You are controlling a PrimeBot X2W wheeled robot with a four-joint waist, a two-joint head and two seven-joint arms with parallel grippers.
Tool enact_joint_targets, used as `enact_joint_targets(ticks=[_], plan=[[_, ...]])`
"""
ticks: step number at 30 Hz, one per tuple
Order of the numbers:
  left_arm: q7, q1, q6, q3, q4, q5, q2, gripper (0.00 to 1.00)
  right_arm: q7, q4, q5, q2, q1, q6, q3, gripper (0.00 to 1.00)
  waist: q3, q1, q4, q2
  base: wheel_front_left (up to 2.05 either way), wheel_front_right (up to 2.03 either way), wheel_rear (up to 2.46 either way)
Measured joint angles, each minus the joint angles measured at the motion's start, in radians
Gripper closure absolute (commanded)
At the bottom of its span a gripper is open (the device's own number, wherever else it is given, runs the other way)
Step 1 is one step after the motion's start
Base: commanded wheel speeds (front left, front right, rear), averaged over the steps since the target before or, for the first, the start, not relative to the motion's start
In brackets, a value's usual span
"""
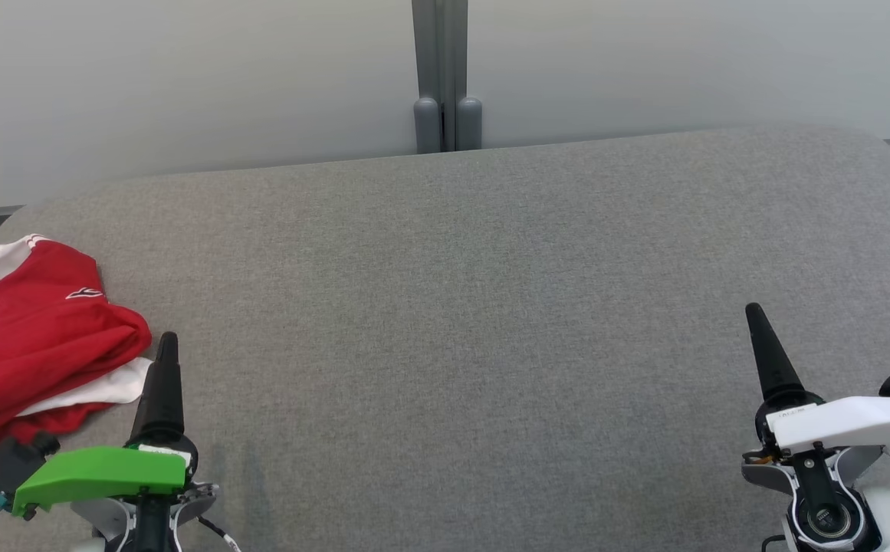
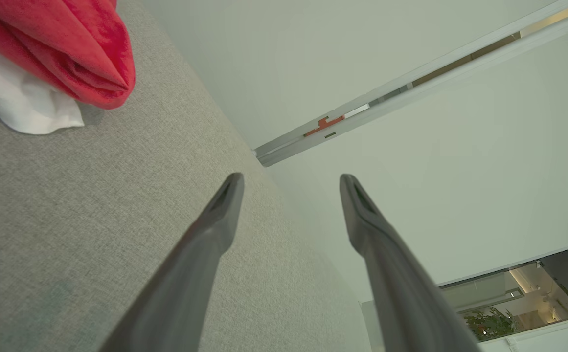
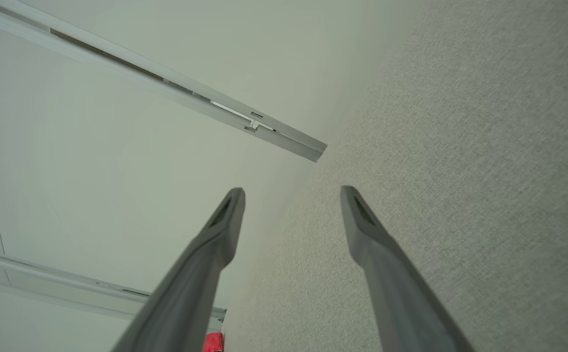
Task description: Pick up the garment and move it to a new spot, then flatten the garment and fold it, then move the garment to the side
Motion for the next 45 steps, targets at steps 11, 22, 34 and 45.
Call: enact_joint_targets(ticks=[11,22,34,45], plan=[[-0.040,-0.001,0.017,-0.034,-0.009,0.228,0.024,0.00,-0.010,-0.058,-0.244,-0.013,0.000,0.000,0.014,0.00,-0.003,0.0000,0.000,0.0000,0.00,0.00,0.00],[-0.075,-0.008,0.030,-0.058,-0.003,0.388,0.041,0.00,-0.026,-0.095,-0.418,-0.019,0.001,0.000,0.040,0.00,-0.006,0.0000,-0.001,0.0000,0.00,0.00,0.00],[-0.110,-0.020,0.043,-0.081,0.017,0.536,0.057,0.00,-0.050,-0.111,-0.569,-0.024,0.003,0.000,0.066,0.00,-0.008,0.0000,0.001,0.0000,0.00,0.00,0.00],[-0.139,-0.028,0.050,-0.102,0.039,0.647,0.070,0.00,-0.067,-0.115,-0.692,-0.025,0.005,0.000,0.079,0.00,-0.005,0.0000,0.001,0.0000,0.00,0.00,0.00]])
